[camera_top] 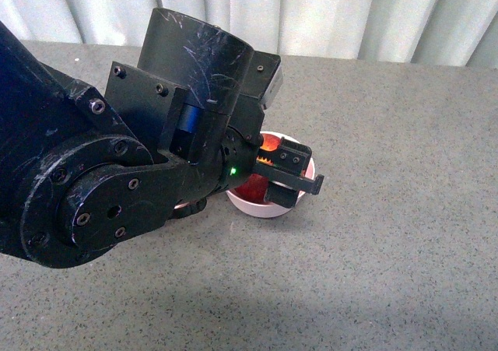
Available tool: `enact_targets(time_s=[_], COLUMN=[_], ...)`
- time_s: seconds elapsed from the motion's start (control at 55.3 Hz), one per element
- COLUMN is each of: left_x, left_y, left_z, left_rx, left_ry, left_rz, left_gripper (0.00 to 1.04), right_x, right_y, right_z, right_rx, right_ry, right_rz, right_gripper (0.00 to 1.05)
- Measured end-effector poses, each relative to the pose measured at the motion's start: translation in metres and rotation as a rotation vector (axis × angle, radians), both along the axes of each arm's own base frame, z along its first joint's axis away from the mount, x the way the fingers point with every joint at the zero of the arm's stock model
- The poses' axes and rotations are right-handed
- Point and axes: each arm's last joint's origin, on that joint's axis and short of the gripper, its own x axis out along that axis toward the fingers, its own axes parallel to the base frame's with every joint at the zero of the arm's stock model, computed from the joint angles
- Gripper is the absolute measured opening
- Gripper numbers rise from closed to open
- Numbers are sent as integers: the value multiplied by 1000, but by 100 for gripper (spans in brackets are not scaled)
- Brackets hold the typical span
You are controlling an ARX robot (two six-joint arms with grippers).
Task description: Move apple from plate to bowl
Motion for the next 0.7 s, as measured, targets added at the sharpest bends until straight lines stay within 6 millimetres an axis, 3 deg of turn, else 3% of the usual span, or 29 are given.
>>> enact_targets(time_s=[0.09,0.289,0.434,0.705], left_x=[0,0,-11,-57], left_y=[0,0,11,55], left_z=[0,11,40,75], left_rx=[7,5,-26,-80], left_ry=[8,-18,-90,-167], left_rz=[3,11,64,178], left_gripper=[72,100,98,98], right_x=[0,0,0,0], right_y=[0,0,0,0], right_z=[0,0,0,0], right_rx=[0,0,0,0], right_ry=[0,0,0,0], right_rz=[0,0,0,0], right_gripper=[95,95,95,95])
